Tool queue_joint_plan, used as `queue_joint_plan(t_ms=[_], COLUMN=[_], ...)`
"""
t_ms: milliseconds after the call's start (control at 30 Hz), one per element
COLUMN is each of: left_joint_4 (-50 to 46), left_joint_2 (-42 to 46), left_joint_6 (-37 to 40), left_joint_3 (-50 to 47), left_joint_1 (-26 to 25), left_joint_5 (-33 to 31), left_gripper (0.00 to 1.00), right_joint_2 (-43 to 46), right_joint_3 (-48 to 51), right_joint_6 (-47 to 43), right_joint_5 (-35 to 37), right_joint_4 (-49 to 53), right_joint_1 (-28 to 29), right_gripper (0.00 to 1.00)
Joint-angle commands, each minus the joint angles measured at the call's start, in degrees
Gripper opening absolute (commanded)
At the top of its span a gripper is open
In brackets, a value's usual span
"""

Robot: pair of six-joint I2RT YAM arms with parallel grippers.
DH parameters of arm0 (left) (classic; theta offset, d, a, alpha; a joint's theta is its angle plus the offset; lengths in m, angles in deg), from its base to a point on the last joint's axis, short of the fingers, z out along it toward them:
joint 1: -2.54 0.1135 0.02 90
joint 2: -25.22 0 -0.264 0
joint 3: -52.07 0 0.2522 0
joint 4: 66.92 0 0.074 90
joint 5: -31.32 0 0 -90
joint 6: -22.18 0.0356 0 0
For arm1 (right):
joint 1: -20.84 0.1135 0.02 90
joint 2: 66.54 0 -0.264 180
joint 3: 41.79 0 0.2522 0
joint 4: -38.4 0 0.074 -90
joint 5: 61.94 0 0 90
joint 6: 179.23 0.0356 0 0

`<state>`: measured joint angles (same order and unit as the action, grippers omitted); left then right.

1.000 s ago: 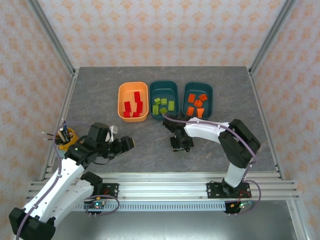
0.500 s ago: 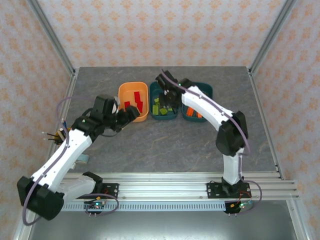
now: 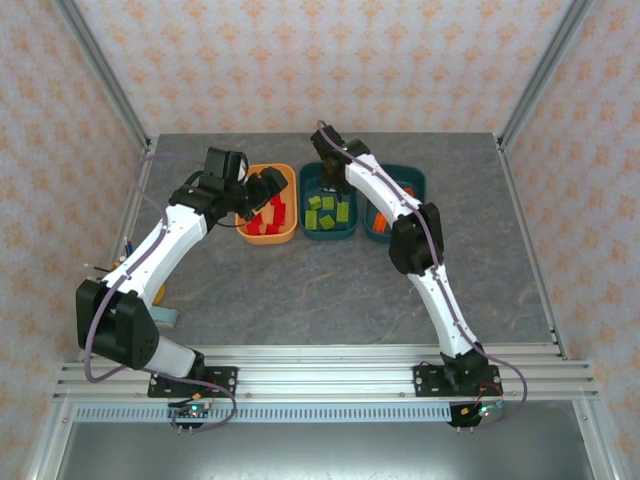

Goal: Sort the legos into containers by color

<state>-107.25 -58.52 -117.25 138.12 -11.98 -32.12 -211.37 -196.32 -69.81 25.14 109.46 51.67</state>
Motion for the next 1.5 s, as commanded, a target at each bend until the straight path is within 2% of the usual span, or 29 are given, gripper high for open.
queue_joint_plan(t_ms=[0, 167, 367, 500, 667, 767, 833, 900, 933, 967, 1000, 1200, 1233, 1300, 1367, 1400, 1467], left_joint_4=[1.8, 1.2, -0.2, -1.7, -5.6, -9.6, -11.5, -13.2, -14.1, -15.3, -16.5, -22.6, -22.8, -23.2, -25.0, -24.7, -18.8], left_joint_2=[0.1, 1.1, 2.9, 4.5, 7.2, 9.4, 10.8, 12.0, 12.5, 13.0, 13.6, 18.6, 19.6, 21.1, 21.3, 20.9, 21.5], left_joint_6=[1.7, 2.5, 3.0, 3.6, 4.5, 5.9, 7.1, 9.3, 10.6, 12.3, 14.0, 22.7, 23.3, 23.4, 20.9, 19.6, 21.0], left_joint_3=[0.8, -1.3, -2.9, -3.7, -4.4, -4.4, -4.9, -6.2, -6.9, -7.7, -8.5, -11.3, -11.8, -12.8, -12.6, -13.1, -16.6], left_joint_1=[0.4, 0.5, 0.4, 0.4, 0.4, 0.3, 0.3, 0.1, -0.1, -0.4, -0.9, -3.5, -3.8, -4.2, -4.7, -4.7, -4.8], left_joint_5=[-0.1, 0.1, 0.0, 0.0, -1.6, -3.7, -4.4, -4.6, -4.9, -5.6, -6.8, -18.1, -20.0, -26.7, -37.3, -42.2, -44.7], left_gripper=[0.79, 0.79, 0.79, 0.79, 0.79, 0.81, 0.83, 0.86, 0.91, 1.0, 1.0, 1.0, 1.0, 1.0, 1.0, 1.0, 1.0], right_joint_2=[-2.4, -7.0, -7.6, -4.3, 4.6, 15.9, 25.8, 36.1, 40.0, 44.3, 48.7, 73.1, 75.5, 79.3, 82.2, 84.6, 89.8], right_joint_3=[-3.1, -6.5, -9.0, -8.5, -4.2, 7.1, 19.8, 32.4, 37.0, 42.3, 47.8, 71.7, 73.9, 78.1, 82.9, 86.4, 93.7], right_joint_6=[0.4, 2.6, 3.7, 3.7, 2.6, 2.1, 1.5, 0.6, 0.0, -0.4, -1.0, -3.7, -2.8, 2.4, 4.6, 4.1, 1.3], right_joint_5=[1.3, 0.8, -0.7, -1.1, 1.2, 4.1, 6.1, 9.7, 11.5, 13.5, 14.1, 17.5, 20.8, 31.8, 37.7, 39.2, 40.1], right_joint_4=[-2.2, -2.2, -2.1, -1.7, -0.9, -5.6, -11.7, -17.2, -18.3, -19.1, -20.3, -19.2, -17.3, -11.0, -9.4, -11.3, -19.0], right_joint_1=[-0.2, -0.4, -0.4, -0.2, 0.7, 1.3, 1.9, 2.7, 3.2, 3.4, 3.6, 3.8, 3.8, 3.0, 0.5, -0.9, -3.8], right_gripper=[0.27, 0.29, 0.45, 0.5, 0.5, 0.5, 0.52, 0.59, 0.64, 0.89, 0.99, 0.99, 0.99, 1.0, 1.0, 1.0, 1.0])
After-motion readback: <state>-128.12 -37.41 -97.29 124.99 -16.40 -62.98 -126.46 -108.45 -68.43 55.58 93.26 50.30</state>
